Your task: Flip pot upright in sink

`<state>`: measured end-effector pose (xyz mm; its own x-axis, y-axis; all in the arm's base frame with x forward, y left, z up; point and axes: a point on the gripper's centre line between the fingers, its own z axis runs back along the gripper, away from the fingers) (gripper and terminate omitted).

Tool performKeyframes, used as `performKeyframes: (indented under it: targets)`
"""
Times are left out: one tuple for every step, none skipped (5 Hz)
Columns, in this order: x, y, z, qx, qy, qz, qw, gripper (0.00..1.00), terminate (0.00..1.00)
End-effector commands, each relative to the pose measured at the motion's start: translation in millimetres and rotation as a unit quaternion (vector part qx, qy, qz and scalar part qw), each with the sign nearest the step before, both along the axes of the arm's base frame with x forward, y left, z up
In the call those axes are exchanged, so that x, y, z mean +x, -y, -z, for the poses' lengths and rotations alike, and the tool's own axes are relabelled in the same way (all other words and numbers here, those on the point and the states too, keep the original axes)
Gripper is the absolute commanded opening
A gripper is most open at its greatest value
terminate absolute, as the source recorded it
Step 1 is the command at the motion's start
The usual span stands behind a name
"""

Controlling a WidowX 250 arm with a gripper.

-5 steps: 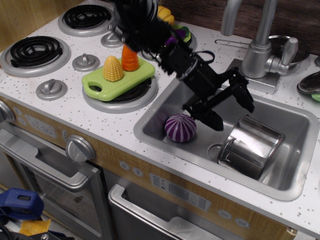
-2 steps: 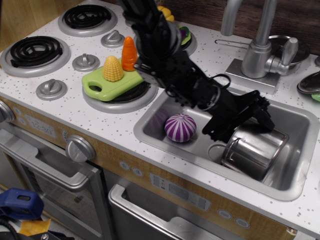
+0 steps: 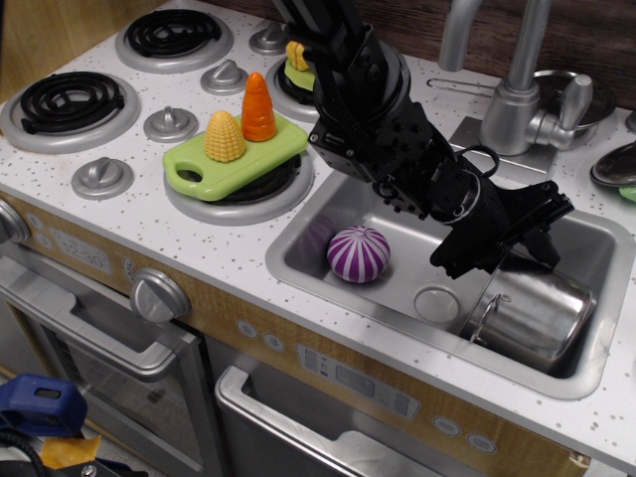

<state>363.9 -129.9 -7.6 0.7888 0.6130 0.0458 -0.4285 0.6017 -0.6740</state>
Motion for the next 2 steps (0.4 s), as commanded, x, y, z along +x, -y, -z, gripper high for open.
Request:
performKeyframes:
  targets:
    - [3.6, 7.4, -22.3, 0.073, -0.004, 0.01, 0.9973, 0.0, 0.0]
    - [3.9, 5.0, -28.7, 0.105, -0.021, 0.017, 0.9941, 0.0, 0.0]
